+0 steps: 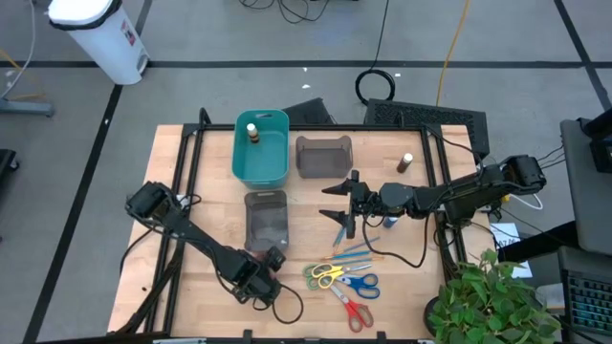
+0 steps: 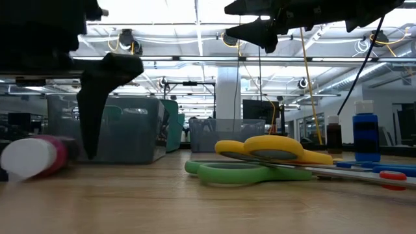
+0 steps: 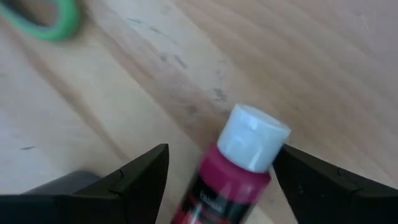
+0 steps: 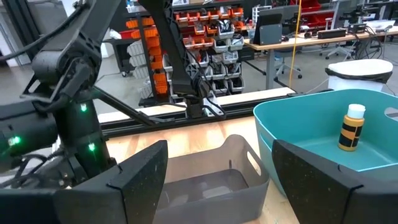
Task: Pick & Place Paint Supplies
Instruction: Put the pink paint bottle into the blue bin
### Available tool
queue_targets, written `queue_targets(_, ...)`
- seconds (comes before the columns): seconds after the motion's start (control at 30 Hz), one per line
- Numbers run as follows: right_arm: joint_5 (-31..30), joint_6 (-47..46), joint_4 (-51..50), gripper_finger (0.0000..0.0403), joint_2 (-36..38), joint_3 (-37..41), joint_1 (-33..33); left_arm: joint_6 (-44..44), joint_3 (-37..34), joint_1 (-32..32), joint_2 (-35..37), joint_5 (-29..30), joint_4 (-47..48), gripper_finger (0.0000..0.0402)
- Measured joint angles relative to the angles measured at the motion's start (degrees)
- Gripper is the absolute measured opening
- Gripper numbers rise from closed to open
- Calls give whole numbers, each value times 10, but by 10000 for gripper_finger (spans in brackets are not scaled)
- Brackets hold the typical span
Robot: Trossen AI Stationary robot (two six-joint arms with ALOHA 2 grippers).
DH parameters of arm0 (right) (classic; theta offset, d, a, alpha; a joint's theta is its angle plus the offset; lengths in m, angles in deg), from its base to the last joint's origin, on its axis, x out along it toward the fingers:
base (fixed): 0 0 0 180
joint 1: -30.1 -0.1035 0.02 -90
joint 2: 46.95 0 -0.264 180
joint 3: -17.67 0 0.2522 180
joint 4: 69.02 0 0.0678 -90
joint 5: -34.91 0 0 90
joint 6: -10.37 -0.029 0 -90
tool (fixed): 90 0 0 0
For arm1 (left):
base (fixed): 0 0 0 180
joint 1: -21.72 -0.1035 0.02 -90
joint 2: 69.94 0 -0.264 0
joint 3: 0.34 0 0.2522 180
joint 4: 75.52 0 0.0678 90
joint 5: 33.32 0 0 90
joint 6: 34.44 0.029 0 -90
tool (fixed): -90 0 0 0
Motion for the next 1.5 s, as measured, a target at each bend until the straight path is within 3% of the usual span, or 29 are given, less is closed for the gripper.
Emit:
queue_targets(0.1,0,0,0,279,0,0,0,-23,1,0,-9,-1,-3,294)
queue_targets(0.23,0,0,1,279,0,0,0,-127,1,-3,-9,-9,-12,294)
queue_targets(0.5,0,0,1,279,0,0,0,-303,3,-22,-7,-23,-126,294)
queue_targets(0.6,0,0,0,279,0,0,0,-303,8,-26,-8,-40,-138,294)
queue_targets(0.73,0,0,0,279,0,0,0,-249,32,-31,7,-66,-84,294)
queue_targets(0.97,0,0,-4,279,0,0,0,-190,37,-27,16,-64,-38,294)
queue_targets(1.3,0,0,-4,279,0,0,0,-137,33,-25,18,-10,98,294)
queue_targets(1.5,0,0,-3,279,0,0,0,-119,6,-26,16,-8,93,294)
